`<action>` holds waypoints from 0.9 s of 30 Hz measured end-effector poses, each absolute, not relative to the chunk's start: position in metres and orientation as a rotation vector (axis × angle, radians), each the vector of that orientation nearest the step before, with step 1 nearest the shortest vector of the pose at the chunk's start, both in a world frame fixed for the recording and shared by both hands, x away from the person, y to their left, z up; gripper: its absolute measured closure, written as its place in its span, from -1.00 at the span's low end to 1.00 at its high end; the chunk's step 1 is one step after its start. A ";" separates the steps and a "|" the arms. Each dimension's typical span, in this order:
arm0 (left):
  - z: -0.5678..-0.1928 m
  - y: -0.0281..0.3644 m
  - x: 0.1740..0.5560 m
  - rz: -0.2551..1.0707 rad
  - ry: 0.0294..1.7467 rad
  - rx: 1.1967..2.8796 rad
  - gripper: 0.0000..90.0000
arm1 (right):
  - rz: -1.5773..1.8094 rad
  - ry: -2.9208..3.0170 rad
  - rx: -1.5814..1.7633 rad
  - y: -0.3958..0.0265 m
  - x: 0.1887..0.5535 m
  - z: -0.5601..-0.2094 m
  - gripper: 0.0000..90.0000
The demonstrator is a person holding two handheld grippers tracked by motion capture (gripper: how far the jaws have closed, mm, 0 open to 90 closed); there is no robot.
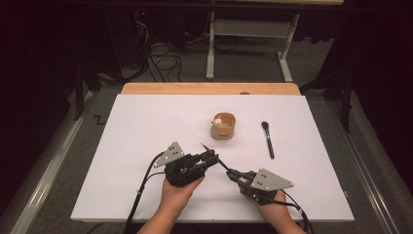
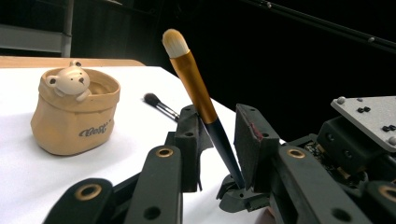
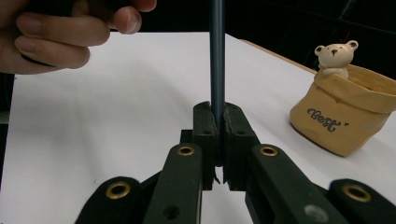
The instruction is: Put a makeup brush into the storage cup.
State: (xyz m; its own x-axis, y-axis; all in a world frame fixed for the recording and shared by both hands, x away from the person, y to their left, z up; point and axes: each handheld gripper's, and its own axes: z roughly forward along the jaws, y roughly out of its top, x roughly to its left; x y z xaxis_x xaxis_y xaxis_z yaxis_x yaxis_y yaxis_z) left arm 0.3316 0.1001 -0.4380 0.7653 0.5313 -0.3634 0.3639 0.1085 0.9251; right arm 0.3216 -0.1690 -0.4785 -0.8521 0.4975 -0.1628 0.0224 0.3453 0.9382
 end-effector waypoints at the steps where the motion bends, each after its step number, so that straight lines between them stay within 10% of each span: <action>1: -0.438 0.100 0.331 0.144 0.761 1.502 0.61 | 1.518 2.191 0.454 -0.169 0.322 -0.479 0.93; 27: -0.441 0.097 0.331 0.086 0.709 1.486 0.83 | 1.470 2.193 0.466 -0.167 0.324 -0.483 0.90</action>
State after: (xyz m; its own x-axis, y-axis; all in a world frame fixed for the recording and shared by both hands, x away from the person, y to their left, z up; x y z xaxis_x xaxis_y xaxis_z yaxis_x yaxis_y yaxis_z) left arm 0.3306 0.0971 -0.4407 0.7976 0.4701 -0.3780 0.3655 0.1219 0.9228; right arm 0.3238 -0.1668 -0.4829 -0.8386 0.5131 -0.1831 0.0258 0.3731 0.9274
